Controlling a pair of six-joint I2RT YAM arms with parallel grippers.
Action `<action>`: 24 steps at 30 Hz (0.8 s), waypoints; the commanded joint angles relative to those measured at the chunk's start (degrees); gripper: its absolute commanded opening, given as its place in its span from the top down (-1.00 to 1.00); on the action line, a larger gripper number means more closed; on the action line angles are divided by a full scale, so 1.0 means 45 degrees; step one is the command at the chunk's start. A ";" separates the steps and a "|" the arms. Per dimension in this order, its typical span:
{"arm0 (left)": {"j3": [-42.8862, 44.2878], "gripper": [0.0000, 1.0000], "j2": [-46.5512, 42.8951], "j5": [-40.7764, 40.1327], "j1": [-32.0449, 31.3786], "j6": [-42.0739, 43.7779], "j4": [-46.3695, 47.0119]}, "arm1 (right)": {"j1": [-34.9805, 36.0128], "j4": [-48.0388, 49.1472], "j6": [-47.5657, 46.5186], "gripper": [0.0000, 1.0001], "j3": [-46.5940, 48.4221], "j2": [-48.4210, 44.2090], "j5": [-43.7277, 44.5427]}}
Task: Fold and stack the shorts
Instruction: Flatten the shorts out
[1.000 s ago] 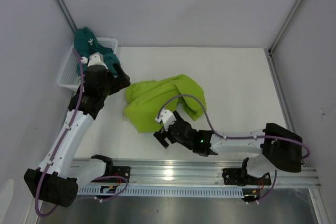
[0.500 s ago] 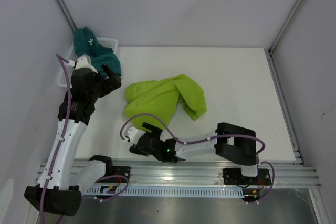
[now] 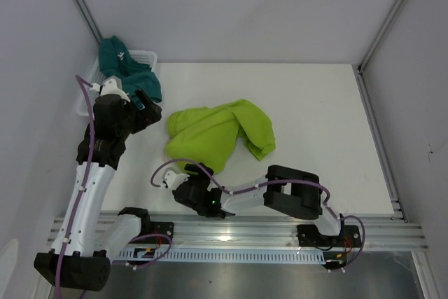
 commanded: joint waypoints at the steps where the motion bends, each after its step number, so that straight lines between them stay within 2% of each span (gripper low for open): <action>1: -0.0020 -0.99 -0.0224 0.0336 0.0222 0.0408 0.0093 | -0.0155 0.1069 -0.0479 -0.41 0.0420 0.0289 0.1014; 4: -0.0059 -0.99 -0.0205 0.0356 0.0300 0.0506 0.0113 | -0.0331 0.1244 -0.0460 -0.11 0.0440 0.0193 0.1131; 7: -0.0001 -0.98 -0.0108 0.0376 0.0378 0.0701 0.0133 | -0.0681 0.1616 -0.0227 0.61 0.0362 -0.0080 0.1714; 8: 0.0038 -0.98 -0.0088 0.0376 0.0475 0.0779 0.0094 | -0.0838 0.1597 -0.0032 1.00 0.0284 -0.0256 0.1775; 12: 0.0117 -0.99 0.0088 0.0843 0.0690 0.0838 0.0073 | -0.1541 0.0895 0.1841 1.00 -0.1080 -0.2458 0.0529; 13: 0.0059 -0.99 0.0069 0.0922 0.0710 0.0838 0.0112 | -0.1929 0.0681 0.2812 1.00 -0.1412 -0.3083 -0.0383; 17: -0.0137 -0.99 0.0088 0.1098 0.0730 0.0683 0.0327 | -0.3100 0.0074 0.4399 1.00 -0.3365 -0.6866 -0.2983; 19: -0.0273 -0.98 0.0127 0.1195 0.0730 0.0624 0.0502 | -0.3727 -0.0102 0.5045 1.00 -0.4557 -0.8045 -0.4620; 21: -0.0332 -0.98 0.0166 0.1371 0.0730 0.0507 0.0640 | -0.5150 -0.0529 0.6002 1.00 -0.5124 -0.9448 -0.6321; 22: -0.0468 -0.98 0.0186 0.1410 0.0730 0.0467 0.0698 | -0.5697 -0.0610 0.6334 1.00 -0.5629 -0.9785 -0.7896; 24: -0.0527 -0.99 0.0205 0.1547 0.0730 0.0350 0.0913 | -0.7216 -0.0747 0.7133 1.00 -0.6062 -1.0507 -0.9156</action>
